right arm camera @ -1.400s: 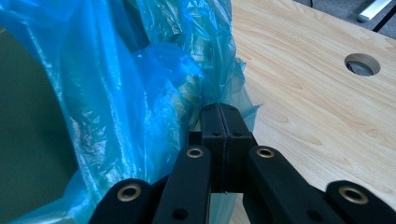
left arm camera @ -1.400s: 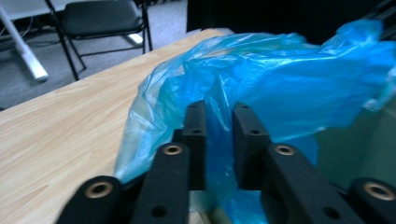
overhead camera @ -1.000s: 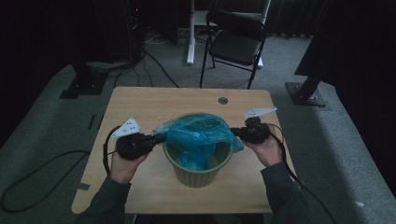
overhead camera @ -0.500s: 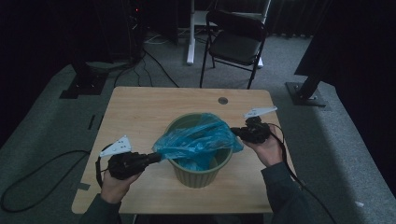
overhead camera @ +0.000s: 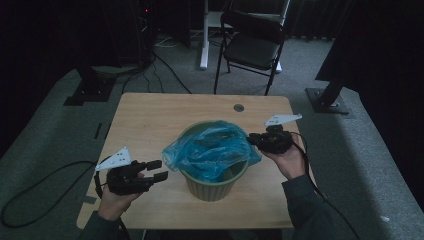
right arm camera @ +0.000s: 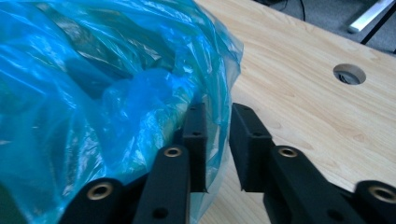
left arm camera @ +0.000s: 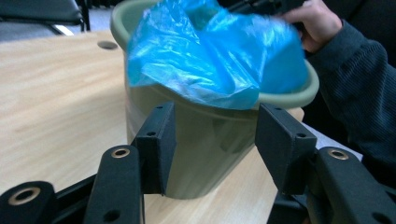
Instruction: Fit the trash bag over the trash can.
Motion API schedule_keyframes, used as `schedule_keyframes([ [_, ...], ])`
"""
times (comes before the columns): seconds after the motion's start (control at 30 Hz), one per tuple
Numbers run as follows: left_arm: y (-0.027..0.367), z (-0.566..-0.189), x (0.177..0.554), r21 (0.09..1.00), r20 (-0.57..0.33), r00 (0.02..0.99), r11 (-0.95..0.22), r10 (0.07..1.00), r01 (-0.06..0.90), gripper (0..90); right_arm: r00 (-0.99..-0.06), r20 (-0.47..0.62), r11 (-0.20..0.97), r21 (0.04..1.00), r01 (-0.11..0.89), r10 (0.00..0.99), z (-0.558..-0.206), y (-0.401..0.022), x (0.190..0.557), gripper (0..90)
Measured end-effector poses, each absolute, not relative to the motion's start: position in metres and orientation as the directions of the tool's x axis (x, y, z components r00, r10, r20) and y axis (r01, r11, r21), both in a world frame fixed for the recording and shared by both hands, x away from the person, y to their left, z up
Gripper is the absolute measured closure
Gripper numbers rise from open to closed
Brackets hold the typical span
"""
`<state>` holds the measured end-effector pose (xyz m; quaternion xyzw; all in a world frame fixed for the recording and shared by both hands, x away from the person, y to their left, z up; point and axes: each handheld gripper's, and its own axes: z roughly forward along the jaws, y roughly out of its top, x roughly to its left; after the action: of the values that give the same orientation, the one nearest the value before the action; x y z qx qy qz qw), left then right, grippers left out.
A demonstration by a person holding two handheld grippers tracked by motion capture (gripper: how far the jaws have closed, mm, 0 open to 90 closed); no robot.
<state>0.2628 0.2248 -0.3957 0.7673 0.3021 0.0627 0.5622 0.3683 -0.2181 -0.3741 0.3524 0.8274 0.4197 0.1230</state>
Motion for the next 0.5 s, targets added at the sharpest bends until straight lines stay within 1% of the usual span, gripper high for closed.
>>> schedule_keyframes([
  [0.3, 0.223, -0.368, 0.276, 0.925, -0.184, 0.808, -0.179, 0.560, 0.335, 46.9, -0.736, 0.066, 0.386, 0.818, 0.427, 0.673, -0.359, -0.222, 0.351, 67.3],
  [0.5, 0.206, -0.349, 0.296, 0.930, -0.162, 0.820, -0.194, 0.550, 0.313, 46.3, -0.740, 0.059, 0.361, 0.845, 0.395, 0.670, -0.348, -0.224, 0.339, 64.1],
])
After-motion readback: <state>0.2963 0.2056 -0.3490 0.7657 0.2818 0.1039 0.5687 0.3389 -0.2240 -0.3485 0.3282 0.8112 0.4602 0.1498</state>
